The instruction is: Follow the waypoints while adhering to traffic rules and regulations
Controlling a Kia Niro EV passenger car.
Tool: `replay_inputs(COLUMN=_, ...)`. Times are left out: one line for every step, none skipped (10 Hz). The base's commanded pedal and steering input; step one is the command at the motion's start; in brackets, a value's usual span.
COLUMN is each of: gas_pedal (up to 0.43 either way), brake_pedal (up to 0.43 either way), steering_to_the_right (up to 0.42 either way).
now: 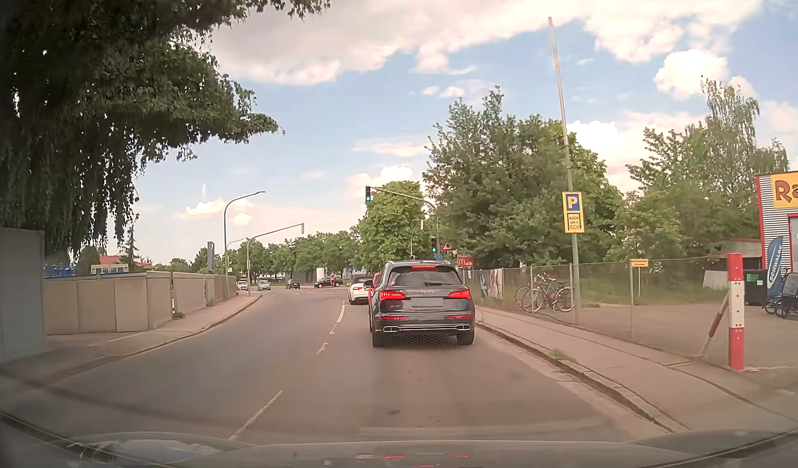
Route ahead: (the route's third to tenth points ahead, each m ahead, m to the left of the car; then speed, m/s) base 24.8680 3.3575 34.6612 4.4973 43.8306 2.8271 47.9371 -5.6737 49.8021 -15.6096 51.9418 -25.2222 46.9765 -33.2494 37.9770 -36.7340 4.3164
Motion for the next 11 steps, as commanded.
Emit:
replay_inputs(gas_pedal=0.000, brake_pedal=0.177, steering_to_the_right=-0.041)
replay_inputs(gas_pedal=0.000, brake_pedal=0.232, steering_to_the_right=-0.039)
replay_inputs(gas_pedal=0.000, brake_pedal=0.238, steering_to_the_right=-0.038)
replay_inputs(gas_pedal=0.000, brake_pedal=0.274, steering_to_the_right=-0.038)
replay_inputs(gas_pedal=0.000, brake_pedal=0.274, steering_to_the_right=-0.037)
replay_inputs(gas_pedal=0.000, brake_pedal=0.274, steering_to_the_right=-0.036)
replay_inputs(gas_pedal=0.000, brake_pedal=0.268, steering_to_the_right=-0.034)
replay_inputs(gas_pedal=0.000, brake_pedal=0.268, steering_to_the_right=-0.033)
replay_inputs(gas_pedal=0.000, brake_pedal=0.274, steering_to_the_right=-0.033)
replay_inputs(gas_pedal=0.000, brake_pedal=0.274, steering_to_the_right=-0.033)
replay_inputs(gas_pedal=0.000, brake_pedal=0.274, steering_to_the_right=-0.032)
